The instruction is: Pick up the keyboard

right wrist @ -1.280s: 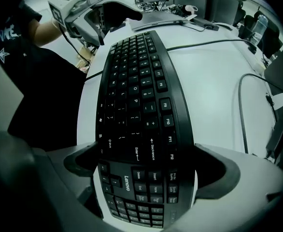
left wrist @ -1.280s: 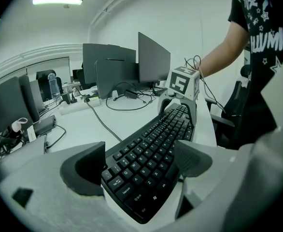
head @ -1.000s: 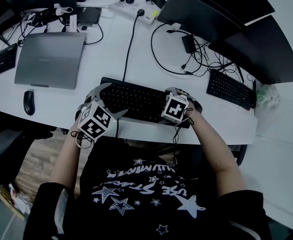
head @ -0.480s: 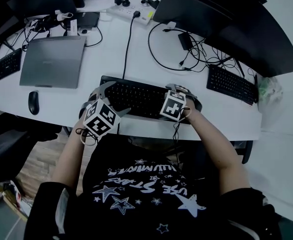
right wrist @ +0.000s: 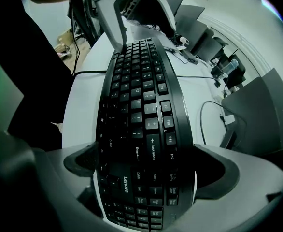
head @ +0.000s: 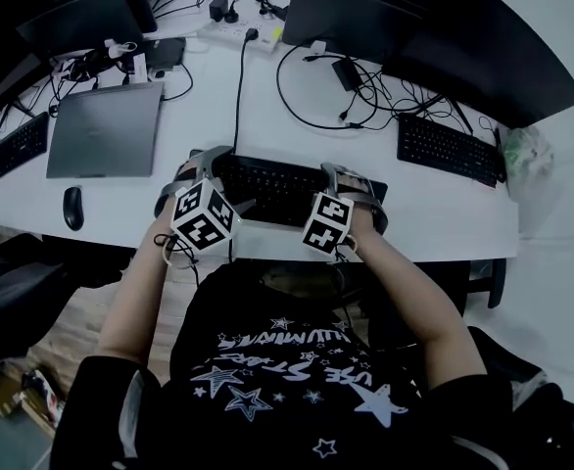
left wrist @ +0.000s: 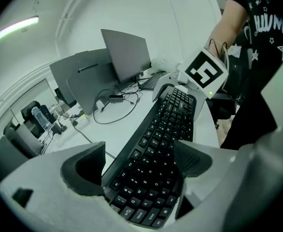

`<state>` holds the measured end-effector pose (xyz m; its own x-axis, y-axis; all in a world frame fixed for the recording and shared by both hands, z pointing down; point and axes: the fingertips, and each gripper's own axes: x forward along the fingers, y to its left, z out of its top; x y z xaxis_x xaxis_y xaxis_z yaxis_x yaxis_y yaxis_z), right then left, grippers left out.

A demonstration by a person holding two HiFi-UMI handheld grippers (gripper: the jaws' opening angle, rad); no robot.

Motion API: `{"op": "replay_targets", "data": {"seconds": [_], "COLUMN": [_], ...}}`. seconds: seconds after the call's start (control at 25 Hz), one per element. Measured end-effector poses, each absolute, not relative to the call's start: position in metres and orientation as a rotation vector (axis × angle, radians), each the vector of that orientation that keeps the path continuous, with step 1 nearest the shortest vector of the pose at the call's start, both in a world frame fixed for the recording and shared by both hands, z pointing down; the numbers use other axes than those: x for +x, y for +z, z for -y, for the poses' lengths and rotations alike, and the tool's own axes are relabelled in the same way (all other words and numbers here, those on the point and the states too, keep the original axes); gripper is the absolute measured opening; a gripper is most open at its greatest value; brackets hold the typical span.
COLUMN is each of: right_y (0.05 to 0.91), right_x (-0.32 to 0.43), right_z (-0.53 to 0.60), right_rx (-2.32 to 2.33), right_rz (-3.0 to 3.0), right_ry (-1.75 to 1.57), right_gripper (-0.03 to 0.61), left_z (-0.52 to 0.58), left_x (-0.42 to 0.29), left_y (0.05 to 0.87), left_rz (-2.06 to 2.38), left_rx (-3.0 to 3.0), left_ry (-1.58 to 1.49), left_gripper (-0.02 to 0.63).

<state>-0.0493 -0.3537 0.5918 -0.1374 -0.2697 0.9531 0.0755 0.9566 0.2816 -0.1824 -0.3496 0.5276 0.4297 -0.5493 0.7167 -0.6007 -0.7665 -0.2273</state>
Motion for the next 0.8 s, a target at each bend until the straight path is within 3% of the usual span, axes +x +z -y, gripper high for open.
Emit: {"op": "replay_targets", "data": {"seconds": [0.28,0.8], "right_y": [0.579,0.561], "right_x": [-0.049,-0.047], "right_z": [0.347,0.331], "right_rx": [0.257,0.416], "right_rz": [1.718,1.783], "right_ry": [-0.454,-0.795], "right_gripper": [0.578,0.578], "left_z": [0.352,0.312], "left_x": [-0.159,-0.145], "left_y": [0.537,0.574], "left_rz": [0.717,0.017], "left_rx": [2.635,2.338], "left_ry": [1.589,1.88], "left_gripper": [0.437,0.437]}}
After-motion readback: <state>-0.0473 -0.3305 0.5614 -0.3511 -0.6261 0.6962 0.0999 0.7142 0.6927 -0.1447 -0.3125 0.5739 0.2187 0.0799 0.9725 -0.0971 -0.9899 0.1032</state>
